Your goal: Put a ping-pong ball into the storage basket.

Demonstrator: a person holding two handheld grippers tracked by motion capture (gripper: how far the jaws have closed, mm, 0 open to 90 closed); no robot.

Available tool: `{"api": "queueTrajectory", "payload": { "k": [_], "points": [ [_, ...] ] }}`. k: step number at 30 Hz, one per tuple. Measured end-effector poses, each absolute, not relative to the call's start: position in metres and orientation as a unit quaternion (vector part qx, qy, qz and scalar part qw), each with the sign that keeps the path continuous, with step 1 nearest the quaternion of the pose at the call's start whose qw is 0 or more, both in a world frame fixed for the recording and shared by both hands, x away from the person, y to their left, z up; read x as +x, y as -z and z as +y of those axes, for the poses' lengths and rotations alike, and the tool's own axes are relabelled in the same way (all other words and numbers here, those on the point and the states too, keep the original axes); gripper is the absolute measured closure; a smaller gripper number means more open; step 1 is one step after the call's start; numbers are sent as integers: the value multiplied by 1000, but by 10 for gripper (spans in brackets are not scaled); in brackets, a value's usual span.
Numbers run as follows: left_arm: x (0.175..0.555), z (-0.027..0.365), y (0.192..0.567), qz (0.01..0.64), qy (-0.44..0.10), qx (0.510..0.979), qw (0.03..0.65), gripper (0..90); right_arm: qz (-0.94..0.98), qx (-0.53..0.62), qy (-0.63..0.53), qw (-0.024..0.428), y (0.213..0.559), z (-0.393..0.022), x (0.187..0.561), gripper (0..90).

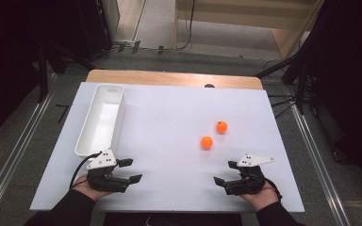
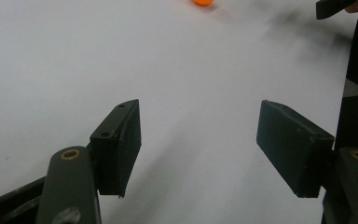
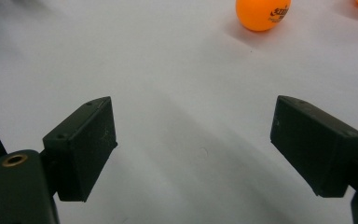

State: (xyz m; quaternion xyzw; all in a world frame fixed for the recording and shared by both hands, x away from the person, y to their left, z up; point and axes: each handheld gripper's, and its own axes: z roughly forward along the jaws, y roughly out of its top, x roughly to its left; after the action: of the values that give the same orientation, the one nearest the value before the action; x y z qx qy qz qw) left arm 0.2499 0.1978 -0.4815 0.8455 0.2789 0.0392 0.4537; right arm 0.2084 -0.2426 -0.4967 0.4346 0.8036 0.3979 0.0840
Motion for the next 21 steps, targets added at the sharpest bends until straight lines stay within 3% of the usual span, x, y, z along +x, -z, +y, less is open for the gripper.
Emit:
{"api": "queueTrajectory", "payload": {
  "k": [21],
  "points": [
    [250, 193, 482, 266, -45, 852, 449, 314, 803, 436, -394, 98, 499, -241, 206, 128]
  ]
}}
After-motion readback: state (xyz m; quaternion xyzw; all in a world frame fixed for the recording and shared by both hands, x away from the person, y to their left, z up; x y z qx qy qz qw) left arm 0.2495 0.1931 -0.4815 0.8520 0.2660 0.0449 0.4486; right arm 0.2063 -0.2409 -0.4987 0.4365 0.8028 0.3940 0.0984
